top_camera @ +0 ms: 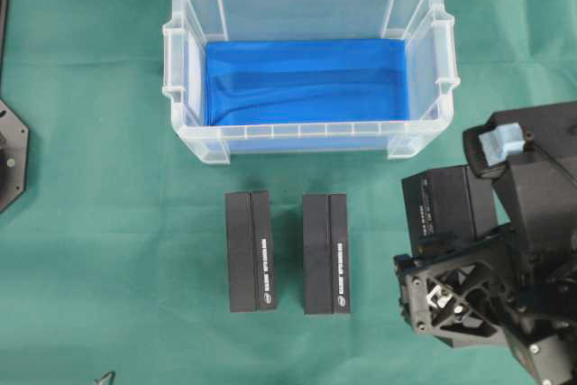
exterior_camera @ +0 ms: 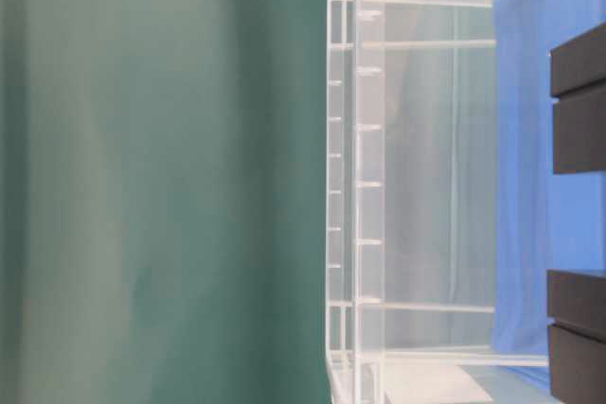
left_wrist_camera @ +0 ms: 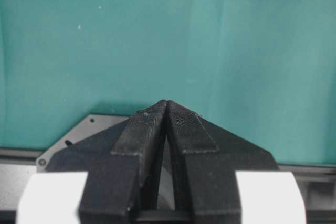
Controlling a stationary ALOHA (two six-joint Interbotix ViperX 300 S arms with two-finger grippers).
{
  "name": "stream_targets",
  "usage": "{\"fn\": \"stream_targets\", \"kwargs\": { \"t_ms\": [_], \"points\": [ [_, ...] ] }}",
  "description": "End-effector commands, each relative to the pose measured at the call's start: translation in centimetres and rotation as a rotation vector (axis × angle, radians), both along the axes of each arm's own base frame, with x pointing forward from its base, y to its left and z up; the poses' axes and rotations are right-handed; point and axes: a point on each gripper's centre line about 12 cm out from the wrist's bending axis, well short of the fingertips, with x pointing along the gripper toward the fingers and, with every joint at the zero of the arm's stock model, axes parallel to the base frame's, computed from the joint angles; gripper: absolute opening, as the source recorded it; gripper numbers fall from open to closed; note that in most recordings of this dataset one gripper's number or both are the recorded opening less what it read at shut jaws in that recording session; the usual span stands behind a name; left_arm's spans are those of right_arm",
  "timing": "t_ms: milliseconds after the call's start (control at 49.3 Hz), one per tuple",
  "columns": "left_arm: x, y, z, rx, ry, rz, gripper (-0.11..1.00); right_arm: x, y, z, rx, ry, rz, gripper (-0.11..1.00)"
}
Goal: Take the box out of the case with the right arm.
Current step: 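Carry the held box out of the case toward the front right, then lower the box onto the table right of the others and release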
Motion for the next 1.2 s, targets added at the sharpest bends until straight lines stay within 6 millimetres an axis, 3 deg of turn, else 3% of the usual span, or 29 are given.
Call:
{"fn": "stream_targets", "kwargs": {
  "t_ms": [0, 588, 893, 1177],
  "points": [
    [0.2, 0.0, 0.3, 0.001, -0.011, -0.001, 0.0, -0.5, -0.2, 1.3, 0.016, -0.031, -0.003, 0.65],
    [0.3, -0.1, 0.4, -0.001, -0.023, -0.003, 0.0, -0.2, -0.1, 0.8, 0.01, -0.023, -0.006, 0.65],
    [0.3, -0.1, 0.4, -0.001, -0.023, -0.001, 0.0, 2.0, -0.1, -6.0, 0.061, 0.008, -0.01, 0.65],
    [0.3, -0.1, 0.4, -0.001, -0.023, -0.003, 0.0, 1.7, 0.3, -12.5, 0.109, 0.012, -0.082, 0.65]
  ]
}}
